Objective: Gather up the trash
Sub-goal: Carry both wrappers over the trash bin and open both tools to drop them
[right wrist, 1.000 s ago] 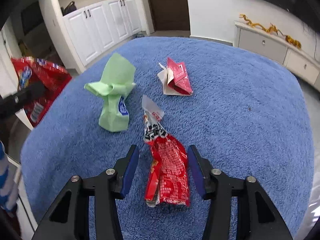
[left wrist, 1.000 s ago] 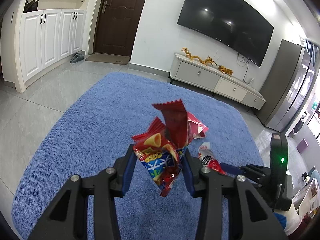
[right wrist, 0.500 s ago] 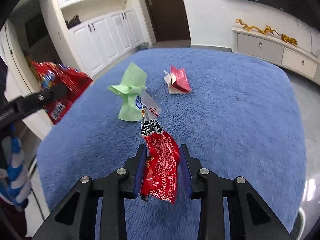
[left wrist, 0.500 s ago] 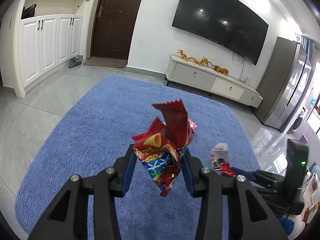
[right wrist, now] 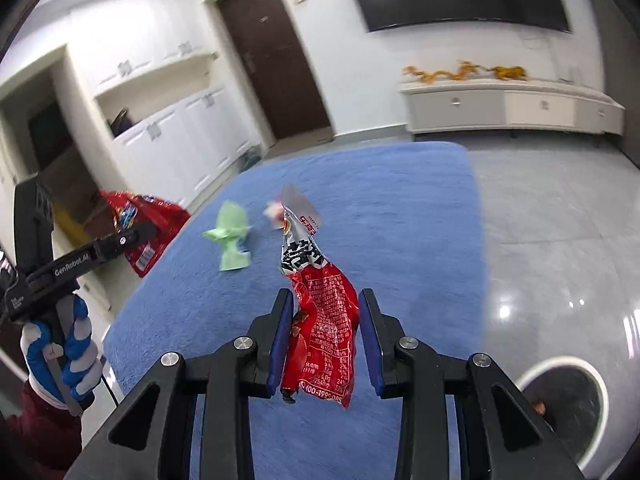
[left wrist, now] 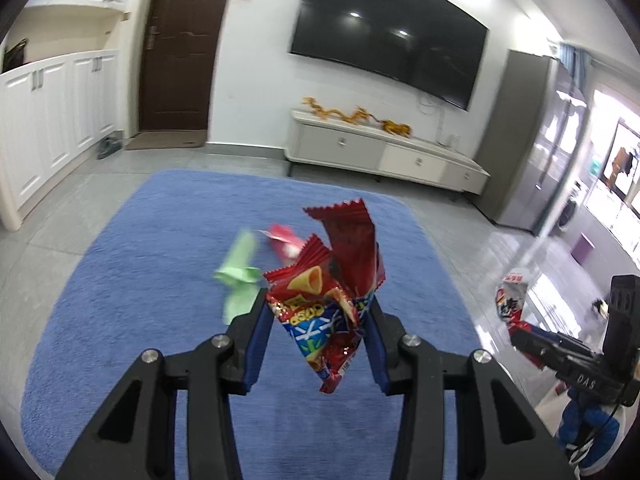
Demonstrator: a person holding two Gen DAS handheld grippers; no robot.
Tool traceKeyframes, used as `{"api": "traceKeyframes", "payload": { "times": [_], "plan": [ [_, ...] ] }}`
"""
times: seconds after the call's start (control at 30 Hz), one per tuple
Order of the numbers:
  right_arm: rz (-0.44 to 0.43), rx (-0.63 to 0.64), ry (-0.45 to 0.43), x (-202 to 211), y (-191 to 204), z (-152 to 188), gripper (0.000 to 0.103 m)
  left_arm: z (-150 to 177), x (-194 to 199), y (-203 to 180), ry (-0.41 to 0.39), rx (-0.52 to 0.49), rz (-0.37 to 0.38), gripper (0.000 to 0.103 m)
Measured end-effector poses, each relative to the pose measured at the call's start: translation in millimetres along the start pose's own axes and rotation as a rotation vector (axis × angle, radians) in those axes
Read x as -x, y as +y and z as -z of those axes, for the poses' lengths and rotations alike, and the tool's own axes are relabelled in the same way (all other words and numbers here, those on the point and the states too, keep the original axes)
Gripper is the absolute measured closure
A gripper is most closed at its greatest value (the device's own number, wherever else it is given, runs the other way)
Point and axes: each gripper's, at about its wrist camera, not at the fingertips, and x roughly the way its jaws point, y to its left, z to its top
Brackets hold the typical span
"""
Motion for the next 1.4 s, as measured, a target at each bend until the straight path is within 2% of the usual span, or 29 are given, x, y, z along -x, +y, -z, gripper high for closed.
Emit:
{"api": "traceKeyframes", "payload": {
  "times": [0.2, 0.4, 0.63, 0.8, 0.97, 1.07, 1.13, 1.27, 1.4],
  "plan": [
    [0.131, -0.139, -0.059, 47, -63, 19, 0.07, -4, -17, -63, 0.041, -0.097, 0.08, 0.062],
    [0.244, -0.28, -0.102, 85, -126, 49, 0.07, 1, -46, -144, 0.112, -0.225, 0.168, 0.062],
    [0.305, -0.418, -0.073, 93, -185, 88, 0.069, 39, -91, -258, 0.238, -0.418, 0.264, 0.062],
    [0.328, -0.497, -0.048, 91, -216, 108, 0.069, 63, -126, -320, 0.321, -0.489, 0.308, 0.061],
    [0.354, -0.562, -0.027, 90, -243, 127, 0.067, 82, -153, -360, 0.385, -0.52, 0.338, 0.061],
    [0.364, -0.589, -0.017, 88, -253, 135, 0.066, 91, -165, -377, 0.424, -0.527, 0.369, 0.057],
    [0.369, -0.601, -0.012, 86, -258, 139, 0.066, 98, -169, -386, 0.444, -0.533, 0.383, 0.05],
    [0.376, -0.624, -0.005, 86, -268, 154, 0.055, 105, -175, -397, 0.468, -0.544, 0.389, 0.049],
    [0.375, -0.646, -0.006, 85, -274, 160, 0.051, 108, -177, -401, 0.479, -0.541, 0.386, 0.049]
  ]
}}
